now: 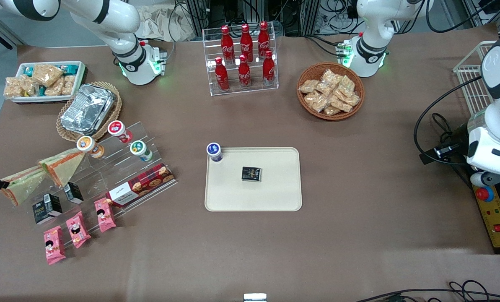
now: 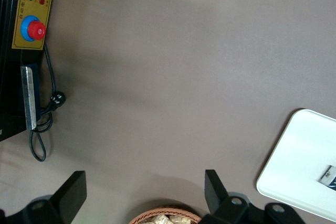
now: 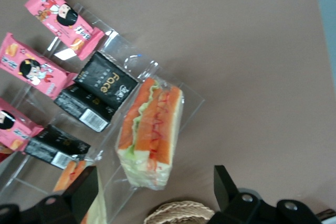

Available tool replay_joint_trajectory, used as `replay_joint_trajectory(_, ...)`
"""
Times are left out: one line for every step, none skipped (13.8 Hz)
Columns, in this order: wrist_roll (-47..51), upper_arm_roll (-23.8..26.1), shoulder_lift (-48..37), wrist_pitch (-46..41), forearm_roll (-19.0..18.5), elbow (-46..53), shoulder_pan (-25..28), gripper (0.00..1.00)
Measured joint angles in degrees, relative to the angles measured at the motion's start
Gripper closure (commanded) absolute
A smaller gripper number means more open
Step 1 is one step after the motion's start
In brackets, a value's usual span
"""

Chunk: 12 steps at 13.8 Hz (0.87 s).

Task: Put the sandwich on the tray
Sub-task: 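Close the right gripper on a wrapped triangular sandwich and lift it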

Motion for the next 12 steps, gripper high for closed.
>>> replay_joint_trajectory(0.00, 0.02, 0.23, 0.07, 1.16, 0.00, 0.00, 0.02)
replay_joint_trajectory(0.00, 0.04, 0.54, 0.21, 2.04, 0.00, 0.00, 0.02)
replay_joint_trajectory(0.01, 0.03, 0.93, 0.43, 2.67, -0.04, 0.00, 0.02)
replay_joint_trajectory(0.02, 0.03, 1.30, 0.88, 3.11, -0.10, -0.01, 0.02)
replay_joint_trajectory(0.04, 0.03, 1.62, 1.43, 3.27, -0.26, -0.06, 0.02)
replay_joint_trajectory(0.04, 0.03, 1.84, 2.11, 3.33, -0.56, -0.16, 0.02)
replay_joint_trajectory(0.04, 0.03, 2.08, 2.47, 3.38, -0.80, -0.27, 0.03)
replay_joint_trajectory(0.04, 0.03, 2.34, 2.71, 3.40, -1.04, -0.37, 0.05)
replay_joint_trajectory(0.04, 0.03, 2.61, 2.83, 3.41, -1.34, -0.45, 0.14)
replay_joint_trajectory(0.05, 0.03, 2.98, 2.87, 3.43, -1.46, -0.53, 0.31)
replay_joint_trajectory(0.06, 0.03, 3.33, 2.92, 3.44, -1.57, -0.61, 0.44)
replay_joint_trajectory(0.06, 0.03, 3.60, 2.97, 3.44, -1.66, -0.73, 0.61)
